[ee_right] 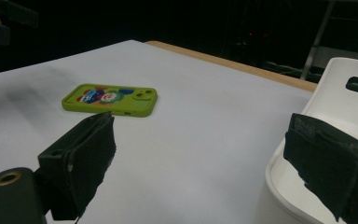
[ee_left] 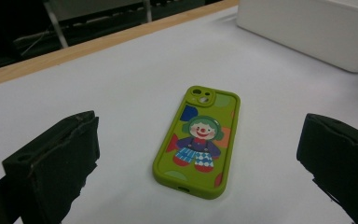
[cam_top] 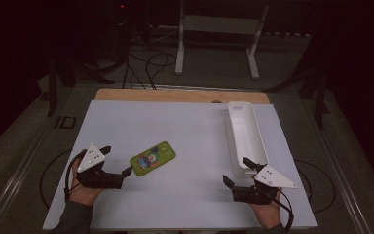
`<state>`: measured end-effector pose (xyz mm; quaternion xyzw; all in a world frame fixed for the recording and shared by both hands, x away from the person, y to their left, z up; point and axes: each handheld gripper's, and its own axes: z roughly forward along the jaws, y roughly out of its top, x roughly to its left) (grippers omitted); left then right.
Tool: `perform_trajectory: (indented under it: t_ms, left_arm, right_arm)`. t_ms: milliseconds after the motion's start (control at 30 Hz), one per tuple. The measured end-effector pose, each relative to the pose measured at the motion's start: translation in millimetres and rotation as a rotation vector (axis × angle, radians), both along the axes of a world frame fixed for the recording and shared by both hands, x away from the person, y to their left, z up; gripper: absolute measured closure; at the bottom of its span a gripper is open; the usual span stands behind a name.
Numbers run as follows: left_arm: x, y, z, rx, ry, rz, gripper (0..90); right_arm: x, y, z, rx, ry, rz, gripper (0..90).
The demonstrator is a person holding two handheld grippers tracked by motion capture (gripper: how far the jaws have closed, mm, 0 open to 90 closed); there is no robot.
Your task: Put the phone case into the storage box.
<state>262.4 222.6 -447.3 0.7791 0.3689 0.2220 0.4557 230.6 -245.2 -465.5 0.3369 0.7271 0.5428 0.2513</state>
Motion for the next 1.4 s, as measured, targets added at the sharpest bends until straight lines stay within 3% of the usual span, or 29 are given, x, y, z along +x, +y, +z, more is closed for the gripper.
perform_trajectory:
  t_ms: [233, 800, 1400]
  left_arm:
    - [5.5, -4.7, 1.4, 0.041, 0.013, -0.011, 0.0]
    - [18.7, -10.8, 0.7, 0.065, 0.052, -0.028, 0.0]
    - [30.4, -17.6, -0.1, 0.096, 0.057, -0.054, 0.0]
  right_arm:
    - [0.1, -1.2, 0.9, 0.005, -0.004, -0.004, 8.5]
    - [0.6, -3.0, 1.3, 0.007, -0.002, -0.009, 8.5]
    - [1.0, -4.6, 1.6, 0.014, -0.002, -0.011, 8.5]
